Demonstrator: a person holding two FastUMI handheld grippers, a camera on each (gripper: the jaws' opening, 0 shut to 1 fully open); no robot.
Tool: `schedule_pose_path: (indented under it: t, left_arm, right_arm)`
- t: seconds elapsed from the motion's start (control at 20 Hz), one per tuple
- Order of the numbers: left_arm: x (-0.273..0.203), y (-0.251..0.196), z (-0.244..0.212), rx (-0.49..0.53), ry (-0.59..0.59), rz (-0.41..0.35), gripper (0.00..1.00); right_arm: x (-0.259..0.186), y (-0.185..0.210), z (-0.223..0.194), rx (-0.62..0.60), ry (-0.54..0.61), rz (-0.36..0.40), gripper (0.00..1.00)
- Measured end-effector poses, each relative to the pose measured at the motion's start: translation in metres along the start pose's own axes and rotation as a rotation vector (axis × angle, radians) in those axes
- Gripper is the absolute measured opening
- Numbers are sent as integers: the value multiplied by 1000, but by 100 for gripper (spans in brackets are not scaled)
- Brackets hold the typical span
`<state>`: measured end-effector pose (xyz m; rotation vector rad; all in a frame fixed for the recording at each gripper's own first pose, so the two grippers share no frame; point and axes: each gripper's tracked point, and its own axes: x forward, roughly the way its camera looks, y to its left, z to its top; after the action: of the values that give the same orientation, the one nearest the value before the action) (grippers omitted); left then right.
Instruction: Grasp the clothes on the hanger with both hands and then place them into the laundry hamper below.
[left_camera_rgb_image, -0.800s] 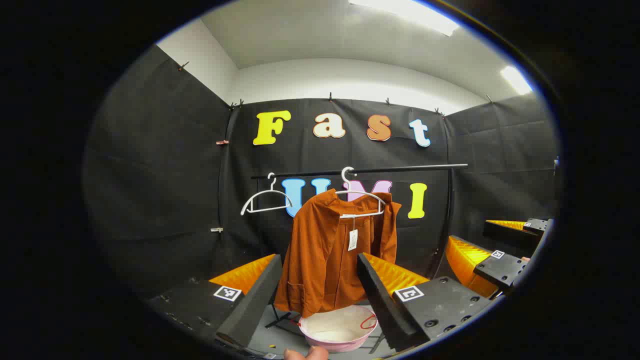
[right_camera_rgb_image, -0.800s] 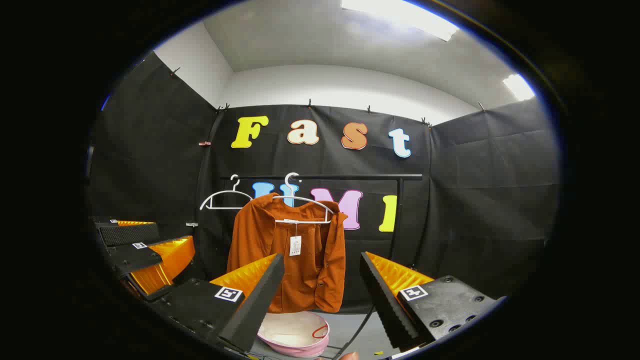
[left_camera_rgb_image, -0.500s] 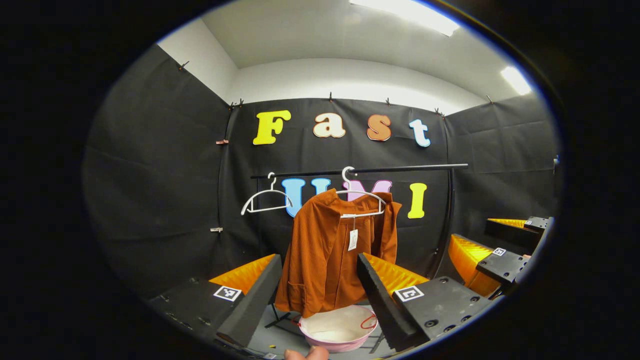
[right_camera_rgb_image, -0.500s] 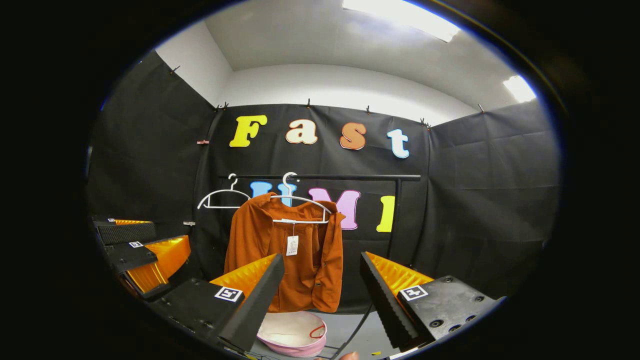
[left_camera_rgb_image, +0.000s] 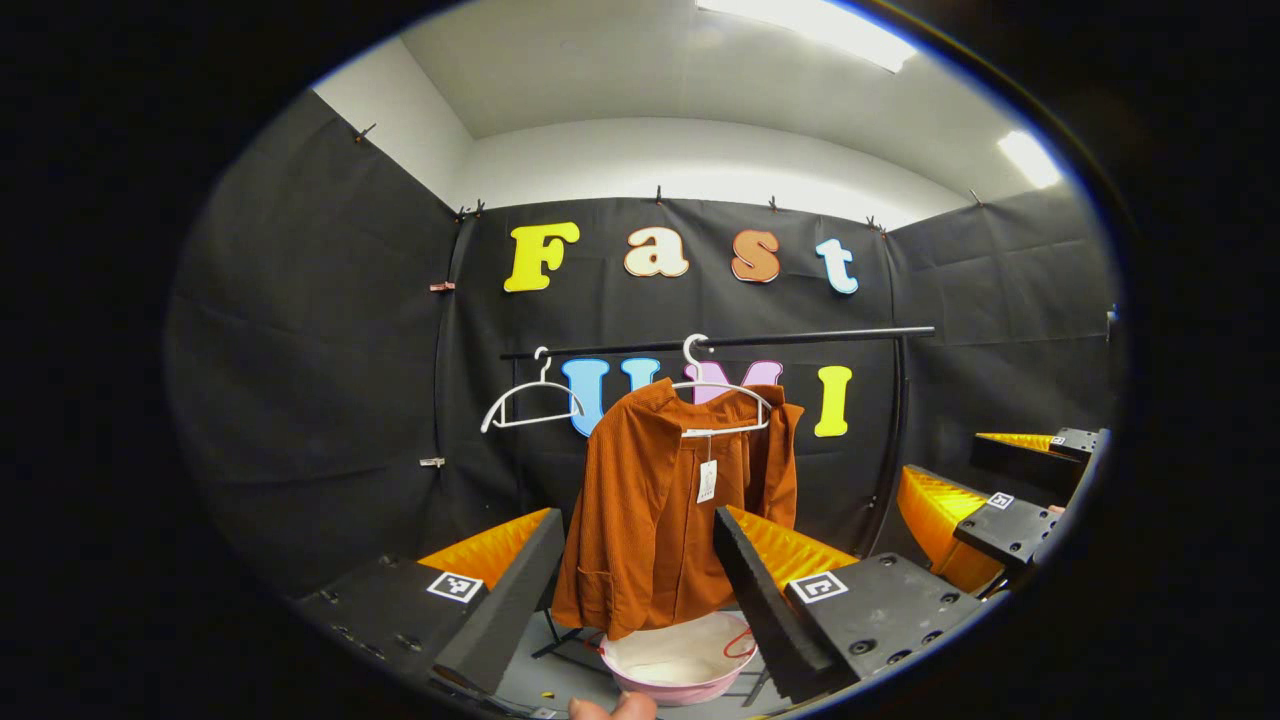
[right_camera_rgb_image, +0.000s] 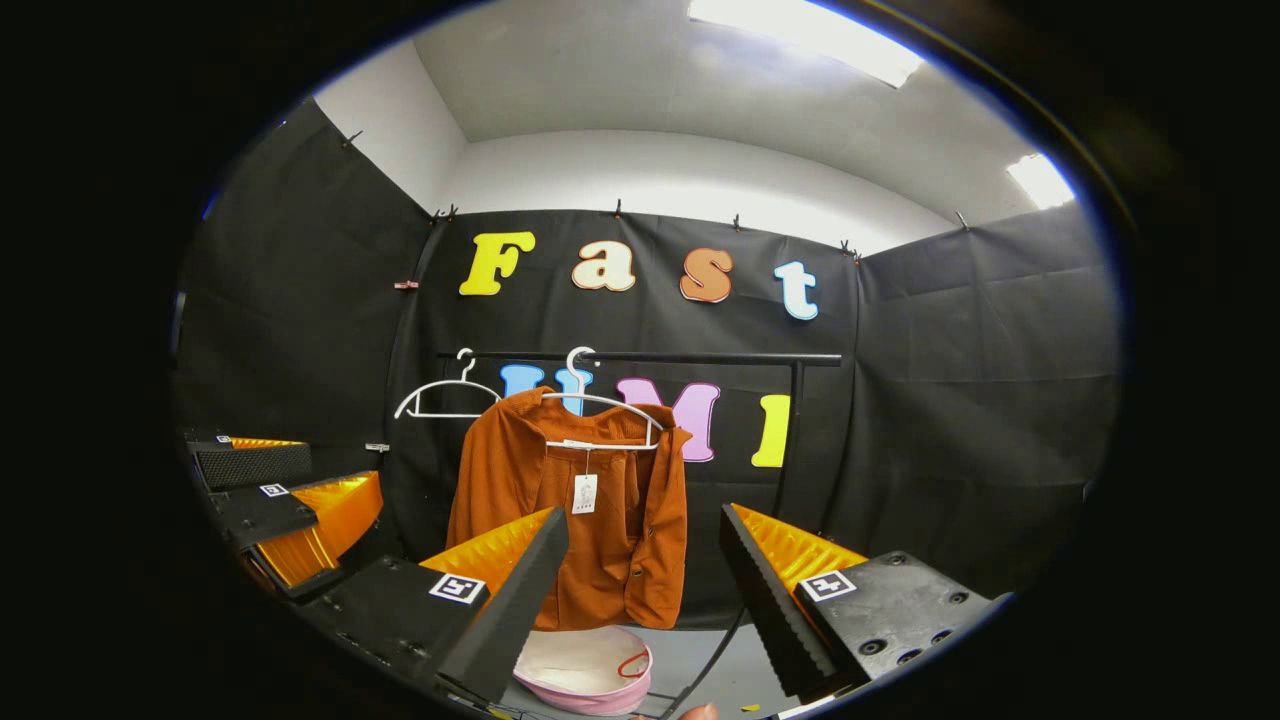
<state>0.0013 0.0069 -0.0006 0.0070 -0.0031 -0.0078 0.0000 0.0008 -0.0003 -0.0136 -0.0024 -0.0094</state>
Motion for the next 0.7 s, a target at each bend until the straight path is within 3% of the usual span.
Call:
schedule_pose_path:
  t: [0.4,0.7]
  left_arm:
    - [4,5,-3,7,7,-15,95]
    - [38,-12,5,-4,-3,-67,93]
  right_arm:
    - [0,-2,-4,0,12,-20,98]
    - [32,-20,7,12,-2,-56,96]
